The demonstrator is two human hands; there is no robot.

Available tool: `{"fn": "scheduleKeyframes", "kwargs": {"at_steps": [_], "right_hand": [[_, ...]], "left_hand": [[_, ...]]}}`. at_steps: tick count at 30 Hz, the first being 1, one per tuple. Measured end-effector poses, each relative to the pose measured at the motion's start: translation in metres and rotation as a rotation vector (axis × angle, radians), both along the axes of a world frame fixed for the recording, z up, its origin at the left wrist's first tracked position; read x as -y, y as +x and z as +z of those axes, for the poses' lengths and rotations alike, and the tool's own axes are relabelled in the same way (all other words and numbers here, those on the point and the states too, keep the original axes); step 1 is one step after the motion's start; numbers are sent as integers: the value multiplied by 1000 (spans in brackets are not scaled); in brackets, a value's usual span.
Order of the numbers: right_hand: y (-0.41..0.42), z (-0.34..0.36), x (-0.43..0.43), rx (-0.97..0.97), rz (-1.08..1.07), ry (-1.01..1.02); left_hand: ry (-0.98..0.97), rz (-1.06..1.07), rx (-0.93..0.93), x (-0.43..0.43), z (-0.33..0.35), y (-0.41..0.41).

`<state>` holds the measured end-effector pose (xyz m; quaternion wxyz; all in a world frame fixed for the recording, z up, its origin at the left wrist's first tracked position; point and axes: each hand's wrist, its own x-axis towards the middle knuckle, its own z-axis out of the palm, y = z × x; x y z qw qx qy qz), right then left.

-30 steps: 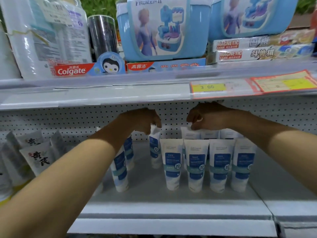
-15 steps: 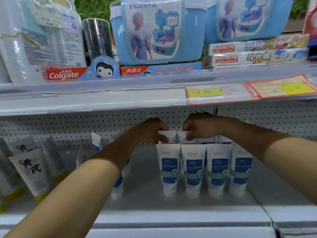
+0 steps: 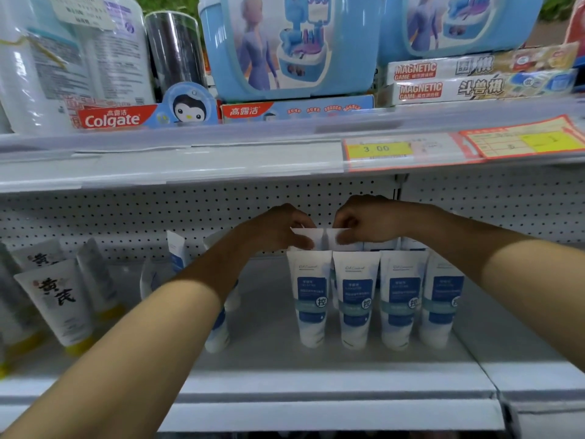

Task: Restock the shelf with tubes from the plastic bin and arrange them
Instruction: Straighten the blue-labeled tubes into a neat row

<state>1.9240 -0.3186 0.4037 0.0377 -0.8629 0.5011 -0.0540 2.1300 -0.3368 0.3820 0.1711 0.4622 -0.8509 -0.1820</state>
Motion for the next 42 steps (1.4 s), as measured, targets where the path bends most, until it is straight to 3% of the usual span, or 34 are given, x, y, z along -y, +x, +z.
{"fn": "scheduleKeyframes", "kwargs": {"at_steps": [8,13,17,19,23,26,30,37,42], "right_hand": [[2,15,-29,212,65,-150],[12,14,-45,235,128,-203],[24,14,-57,257,155,-220],[35,12,-61,262,162,-228],[55,1,-69,162,144,-200],[69,-3,-78,21,62,-170],[76,-6,-79,-56,-25,-109],[74,-14,-82,-75,-122,-66],[69,-17,-82,-11,-97,-67]], "left_hand": [[-231,139,-292,-25,2,6],[-380,150,-253,-63,6,26],[-424,291,-218,-97,29,68],[-418,400,-77,-109,37,84],[-343,534,449,-119,29,93],[-278,531,592,-125,19,91],[-256,475,500,-115,7,100],[-286,262,150,-101,-3,92],[-99,162,-214,-94,-14,82]]}}
